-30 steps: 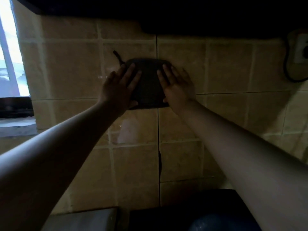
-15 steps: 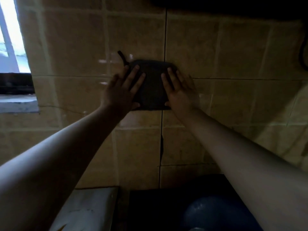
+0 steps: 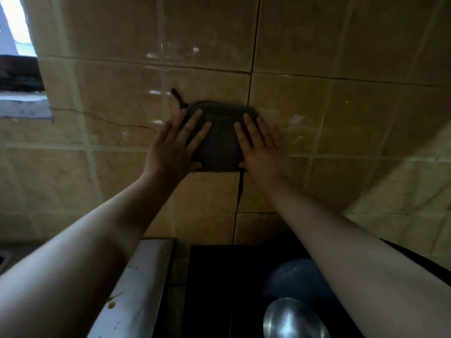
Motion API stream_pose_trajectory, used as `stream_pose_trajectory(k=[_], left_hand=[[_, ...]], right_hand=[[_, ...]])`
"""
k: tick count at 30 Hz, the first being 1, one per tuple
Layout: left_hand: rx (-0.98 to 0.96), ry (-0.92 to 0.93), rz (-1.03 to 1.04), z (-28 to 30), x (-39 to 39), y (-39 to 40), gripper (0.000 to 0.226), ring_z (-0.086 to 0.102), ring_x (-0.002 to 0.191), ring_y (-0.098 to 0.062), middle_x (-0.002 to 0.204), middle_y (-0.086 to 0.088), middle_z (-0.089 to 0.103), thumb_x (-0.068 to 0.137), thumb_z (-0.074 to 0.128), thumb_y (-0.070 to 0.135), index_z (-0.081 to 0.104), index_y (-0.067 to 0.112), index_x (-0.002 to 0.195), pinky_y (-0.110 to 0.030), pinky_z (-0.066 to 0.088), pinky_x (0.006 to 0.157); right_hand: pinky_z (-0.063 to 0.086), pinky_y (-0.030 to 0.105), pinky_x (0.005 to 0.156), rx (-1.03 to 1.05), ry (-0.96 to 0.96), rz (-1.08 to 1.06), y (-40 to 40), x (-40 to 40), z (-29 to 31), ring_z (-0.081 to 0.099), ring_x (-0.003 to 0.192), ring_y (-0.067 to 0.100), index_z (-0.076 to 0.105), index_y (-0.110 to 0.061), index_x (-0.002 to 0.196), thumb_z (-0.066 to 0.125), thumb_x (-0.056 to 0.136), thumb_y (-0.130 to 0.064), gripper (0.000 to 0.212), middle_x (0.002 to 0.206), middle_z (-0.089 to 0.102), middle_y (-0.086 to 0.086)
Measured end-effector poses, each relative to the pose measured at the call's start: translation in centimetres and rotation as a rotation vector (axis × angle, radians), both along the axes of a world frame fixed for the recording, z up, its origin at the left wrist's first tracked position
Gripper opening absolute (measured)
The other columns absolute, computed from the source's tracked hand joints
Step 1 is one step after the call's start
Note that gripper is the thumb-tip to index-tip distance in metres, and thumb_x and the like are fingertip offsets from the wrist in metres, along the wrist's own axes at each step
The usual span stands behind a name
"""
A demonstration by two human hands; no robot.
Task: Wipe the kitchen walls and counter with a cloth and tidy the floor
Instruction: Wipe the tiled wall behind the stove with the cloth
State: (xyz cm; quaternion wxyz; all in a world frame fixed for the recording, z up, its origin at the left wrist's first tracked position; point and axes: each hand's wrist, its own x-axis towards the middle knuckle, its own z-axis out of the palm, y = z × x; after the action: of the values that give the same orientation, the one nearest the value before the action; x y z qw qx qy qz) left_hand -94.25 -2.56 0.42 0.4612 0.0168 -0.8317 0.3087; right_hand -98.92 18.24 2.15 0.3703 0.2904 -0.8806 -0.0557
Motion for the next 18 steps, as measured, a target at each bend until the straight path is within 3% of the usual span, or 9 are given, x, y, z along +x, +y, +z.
stream_pose_trajectory(k=[2, 5, 8, 11, 15, 18], left_hand=[[0.001, 0.02, 0.001, -0.9, 0.0, 0.0, 0.105, 0.031, 0.137, -0.034, 0.151, -0.012, 0.031, 0.061, 0.071, 0.057, 0.021, 0.018, 0.145, -0.041, 0.018, 0.106], [0.004, 0.034, -0.031, -2.0, 0.0, -0.1, 0.106, 0.023, 0.136, -0.031, 0.15, -0.013, 0.032, 0.06, 0.074, 0.055, 0.023, 0.018, 0.145, -0.042, 0.019, 0.106], [0.027, 0.038, -0.078, -3.2, -0.1, -0.2, 0.105, 0.021, 0.136, -0.031, 0.151, -0.013, 0.03, 0.06, 0.074, 0.052, 0.024, 0.018, 0.145, -0.043, 0.021, 0.105], [0.015, 0.02, -0.059, -4.1, 0.0, -0.2, 0.105, 0.02, 0.137, -0.03, 0.152, -0.01, 0.021, 0.062, 0.072, 0.054, 0.02, 0.018, 0.146, -0.042, 0.02, 0.105], [0.009, 0.006, -0.091, -5.1, 0.2, -0.4, 0.107, 0.021, 0.136, -0.03, 0.151, -0.01, 0.028, 0.06, 0.075, 0.053, 0.021, 0.019, 0.146, -0.042, 0.02, 0.106], [-0.009, -0.019, -0.043, -6.5, 0.5, -0.6, 0.118, 0.019, 0.137, -0.029, 0.152, -0.008, 0.018, 0.063, 0.07, 0.056, -0.001, 0.021, 0.15, -0.041, 0.019, 0.107]], right_hand=[[-0.003, 0.038, 0.111, -0.001, 0.092, -0.005, -0.2, -0.3, -1.0, 0.012, 0.145, 0.031, 0.012, -0.013, 0.15, 0.071, 0.078, -0.032, 0.095, 0.158, 0.008, 0.012], [0.026, 0.043, 0.104, -0.062, 0.253, -0.023, -0.7, -1.1, -2.6, 0.049, 0.126, 0.033, 0.051, -0.011, 0.134, 0.091, 0.046, -0.035, 0.1, 0.14, 0.049, 0.013], [0.039, 0.044, 0.102, -0.079, 0.316, -0.014, -0.9, -1.4, -4.2, 0.053, 0.124, 0.03, 0.054, -0.014, 0.132, 0.09, 0.051, -0.033, 0.09, 0.137, 0.052, 0.01], [0.042, 0.045, 0.1, -0.099, 0.324, -0.013, -1.0, -1.1, -5.3, 0.053, 0.123, 0.03, 0.055, -0.014, 0.131, 0.089, 0.053, -0.033, 0.088, 0.137, 0.053, 0.01], [0.044, 0.043, 0.098, -0.091, 0.323, -0.057, -1.2, -0.6, -6.7, 0.055, 0.122, 0.029, 0.057, -0.016, 0.129, 0.089, 0.05, -0.037, 0.088, 0.135, 0.055, 0.008], [0.046, 0.047, 0.096, -0.084, 0.287, -0.054, -1.2, -0.4, -7.9, 0.057, 0.119, 0.03, 0.059, -0.016, 0.127, 0.09, 0.048, -0.034, 0.087, 0.133, 0.057, 0.009]])
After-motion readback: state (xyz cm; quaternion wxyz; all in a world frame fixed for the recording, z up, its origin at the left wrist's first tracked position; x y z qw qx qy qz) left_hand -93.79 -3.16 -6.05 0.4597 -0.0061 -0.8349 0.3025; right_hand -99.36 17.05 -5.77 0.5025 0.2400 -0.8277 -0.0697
